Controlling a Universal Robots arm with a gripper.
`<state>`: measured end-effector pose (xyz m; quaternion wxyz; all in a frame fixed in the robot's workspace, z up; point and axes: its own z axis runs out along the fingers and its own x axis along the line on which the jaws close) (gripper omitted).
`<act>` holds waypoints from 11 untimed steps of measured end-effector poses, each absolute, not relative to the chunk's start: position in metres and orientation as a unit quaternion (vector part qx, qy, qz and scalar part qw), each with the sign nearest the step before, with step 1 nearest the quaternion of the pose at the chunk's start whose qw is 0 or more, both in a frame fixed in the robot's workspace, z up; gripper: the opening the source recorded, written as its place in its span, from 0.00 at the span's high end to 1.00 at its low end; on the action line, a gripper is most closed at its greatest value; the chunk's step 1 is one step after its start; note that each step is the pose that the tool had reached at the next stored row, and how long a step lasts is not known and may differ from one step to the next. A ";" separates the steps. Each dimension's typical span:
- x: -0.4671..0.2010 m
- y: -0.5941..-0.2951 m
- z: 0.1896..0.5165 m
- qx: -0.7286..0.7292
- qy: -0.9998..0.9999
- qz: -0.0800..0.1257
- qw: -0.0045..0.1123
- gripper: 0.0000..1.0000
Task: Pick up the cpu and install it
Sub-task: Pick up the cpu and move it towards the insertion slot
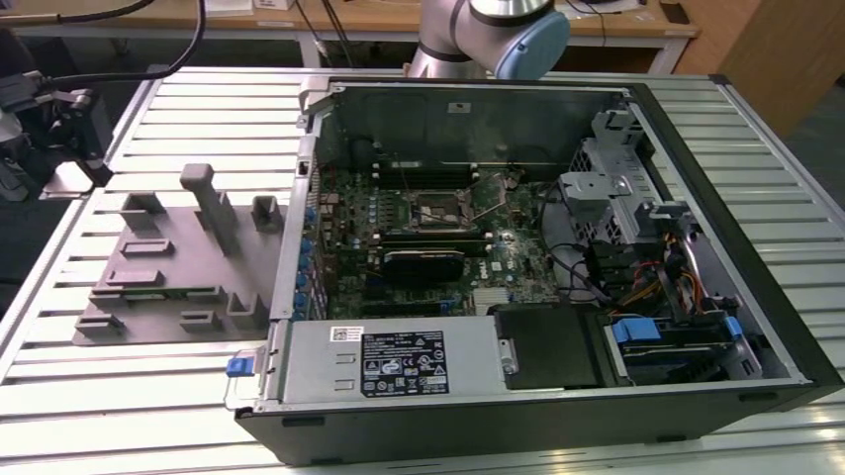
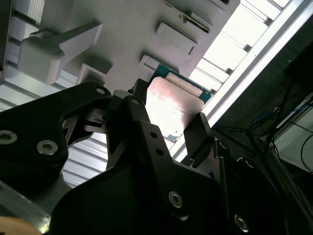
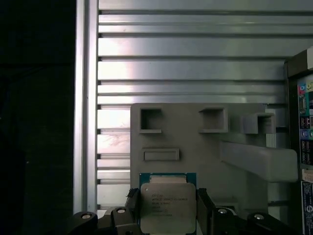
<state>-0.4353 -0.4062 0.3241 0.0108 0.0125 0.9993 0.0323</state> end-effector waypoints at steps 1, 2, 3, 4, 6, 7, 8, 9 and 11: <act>-0.435 -0.406 0.325 0.013 0.999 0.032 0.011 0.45; -0.435 -0.406 0.327 0.012 0.999 0.032 0.011 0.45; -0.435 -0.406 0.328 0.013 0.999 0.032 0.011 0.45; -0.435 -0.406 0.330 0.013 0.999 0.032 0.011 0.45; -0.435 -0.406 0.332 0.013 0.999 0.032 0.011 0.45; -0.435 -0.406 0.334 0.013 0.999 0.032 0.011 0.45; -0.435 -0.406 0.335 0.013 0.999 0.032 0.011 0.45; -0.435 -0.406 0.336 0.013 0.999 0.032 0.011 0.45; -0.435 -0.406 0.339 0.013 0.999 0.032 0.011 0.45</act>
